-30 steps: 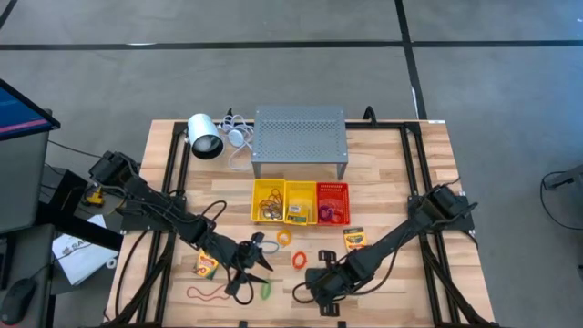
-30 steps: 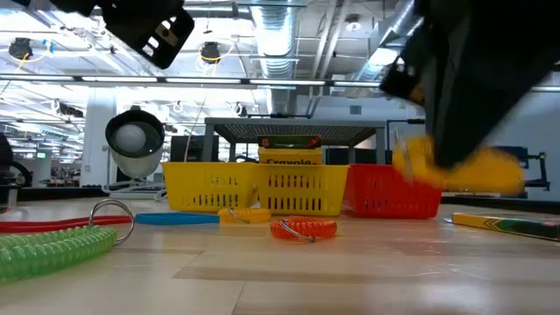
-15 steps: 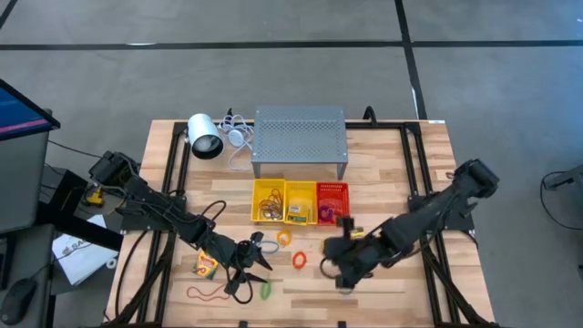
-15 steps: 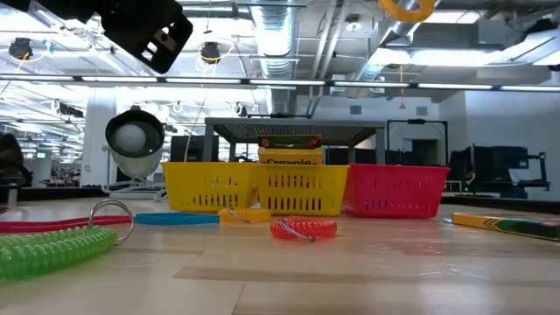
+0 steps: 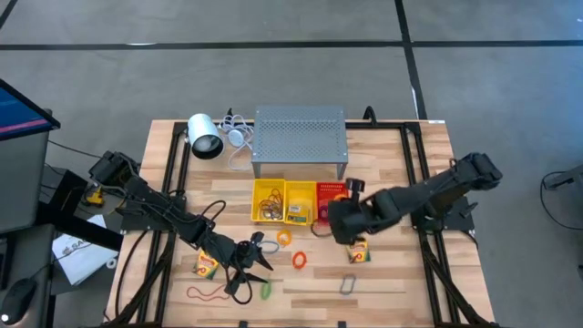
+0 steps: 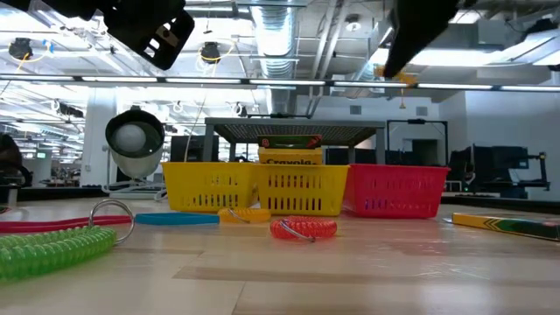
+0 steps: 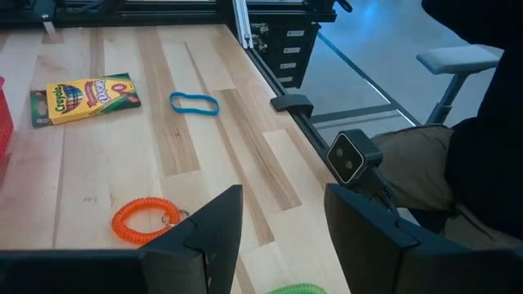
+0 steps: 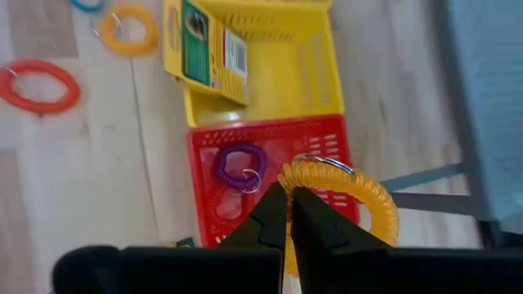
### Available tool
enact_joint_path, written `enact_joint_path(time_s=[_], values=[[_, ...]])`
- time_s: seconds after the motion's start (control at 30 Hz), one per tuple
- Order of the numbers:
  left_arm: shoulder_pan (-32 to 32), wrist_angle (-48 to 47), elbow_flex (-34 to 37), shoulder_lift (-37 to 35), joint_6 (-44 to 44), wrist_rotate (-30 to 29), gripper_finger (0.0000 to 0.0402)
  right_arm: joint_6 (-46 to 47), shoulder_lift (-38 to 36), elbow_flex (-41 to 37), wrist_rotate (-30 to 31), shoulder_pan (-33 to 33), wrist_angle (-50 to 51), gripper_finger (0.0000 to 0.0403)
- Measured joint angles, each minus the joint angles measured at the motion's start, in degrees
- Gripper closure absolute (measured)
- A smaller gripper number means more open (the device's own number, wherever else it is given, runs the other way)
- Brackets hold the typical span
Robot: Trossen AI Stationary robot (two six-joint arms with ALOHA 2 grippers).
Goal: Pick & Place Office Desk Supplies
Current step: Put the yellow spring keychain into the red basket
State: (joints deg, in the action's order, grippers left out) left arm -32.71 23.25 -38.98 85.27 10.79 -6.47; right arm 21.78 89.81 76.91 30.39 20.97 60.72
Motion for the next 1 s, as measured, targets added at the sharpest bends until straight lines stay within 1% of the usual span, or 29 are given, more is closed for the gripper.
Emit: enact_joint_path(time_s=[0.27, 0.4, 0.57, 0.63, 0.83, 1.0], values=[[0.0, -0.26, 0.0, 0.0, 0.0, 0.04, 0.0231, -5.03, -5.14, -12.92, -9.94, -8.36, -13.01, 0.0401], [0.0, -0.29, 0.0, 0.0, 0.0, 0.04, 0.0231, -5.73, -7.86, -19.34, -12.81, -11.12, -19.48, 0.0401], [0.0, -0.29, 0.0, 0.0, -0.02, 0.06, 0.0231, -8.13, -10.24, -27.28, -20.17, -14.03, -33.29, 0.0401], [0.0, -0.29, 0.0, 0.0, -0.02, 0.08, 0.0231, -8.28, -10.44, -29.47, -22.72, -15.04, -36.76, 0.0401], [0.0, -0.23, 0.0, 0.0, -0.2, 0.23, 0.0231, -8.28, -8.8, -31.67, -23.35, -15.94, -38.58, 0.0401], [0.0, -0.24, 0.0, 0.0, -0.46, 0.22, 0.0231, -8.29, -6.2, -33.06, -24.78, -15.91, -43.09, 0.0401]])
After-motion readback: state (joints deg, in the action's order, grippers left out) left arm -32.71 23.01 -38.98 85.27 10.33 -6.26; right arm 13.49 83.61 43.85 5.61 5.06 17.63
